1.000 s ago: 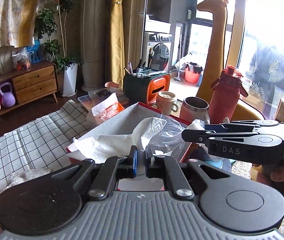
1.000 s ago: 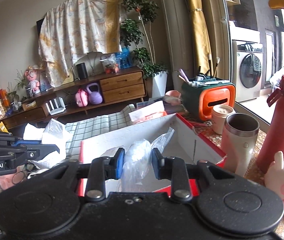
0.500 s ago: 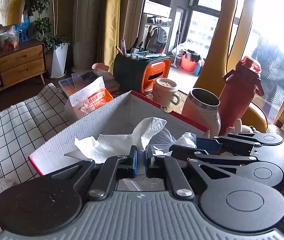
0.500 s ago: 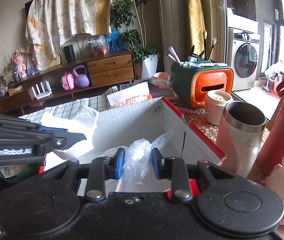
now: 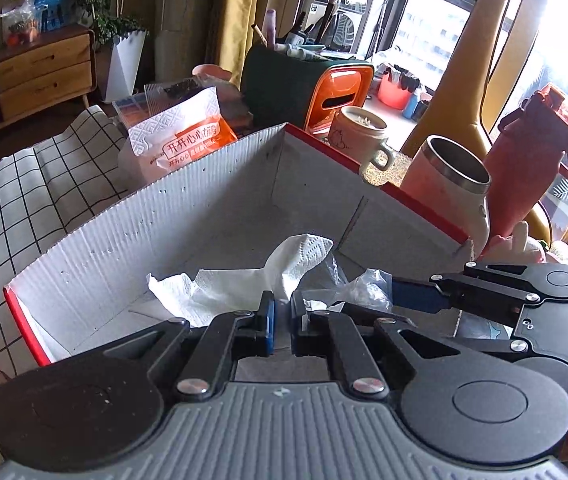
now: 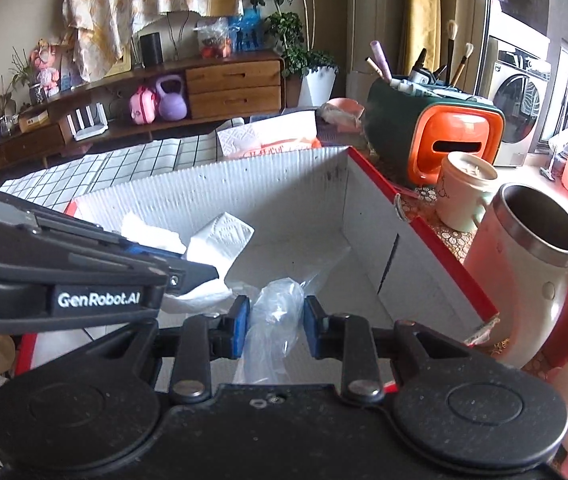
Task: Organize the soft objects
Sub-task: 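Carry the napkin and plastic bag with both tools into the red box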
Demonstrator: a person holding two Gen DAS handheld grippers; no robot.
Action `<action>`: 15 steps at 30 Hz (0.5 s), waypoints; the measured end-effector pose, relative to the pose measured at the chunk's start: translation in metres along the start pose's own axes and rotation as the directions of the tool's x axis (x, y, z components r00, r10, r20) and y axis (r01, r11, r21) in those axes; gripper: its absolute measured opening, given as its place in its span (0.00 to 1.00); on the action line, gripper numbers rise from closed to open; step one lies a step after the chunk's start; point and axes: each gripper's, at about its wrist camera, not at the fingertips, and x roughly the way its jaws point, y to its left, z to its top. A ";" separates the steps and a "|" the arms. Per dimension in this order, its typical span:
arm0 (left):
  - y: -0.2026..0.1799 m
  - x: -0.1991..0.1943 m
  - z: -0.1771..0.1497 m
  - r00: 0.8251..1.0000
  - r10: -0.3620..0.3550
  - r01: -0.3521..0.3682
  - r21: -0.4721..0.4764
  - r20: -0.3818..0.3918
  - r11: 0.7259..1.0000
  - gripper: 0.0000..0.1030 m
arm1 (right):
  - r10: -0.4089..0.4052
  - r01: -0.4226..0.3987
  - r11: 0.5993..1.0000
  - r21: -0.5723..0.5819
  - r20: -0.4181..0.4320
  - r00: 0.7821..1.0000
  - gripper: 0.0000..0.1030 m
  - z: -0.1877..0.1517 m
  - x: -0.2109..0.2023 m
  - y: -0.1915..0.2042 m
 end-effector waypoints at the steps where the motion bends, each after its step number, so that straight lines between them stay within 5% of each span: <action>1: 0.001 0.003 0.000 1.000 0.003 -0.003 -0.001 -0.012 1.000 0.07 | -0.003 0.003 1.000 -0.004 -0.006 1.000 0.27 -0.001 0.002 0.000; 15: 0.019 0.036 -0.004 0.990 0.012 -0.027 -0.101 -0.142 0.995 0.07 | -0.017 0.010 0.997 -0.083 -0.084 0.996 0.30 -0.007 0.014 0.007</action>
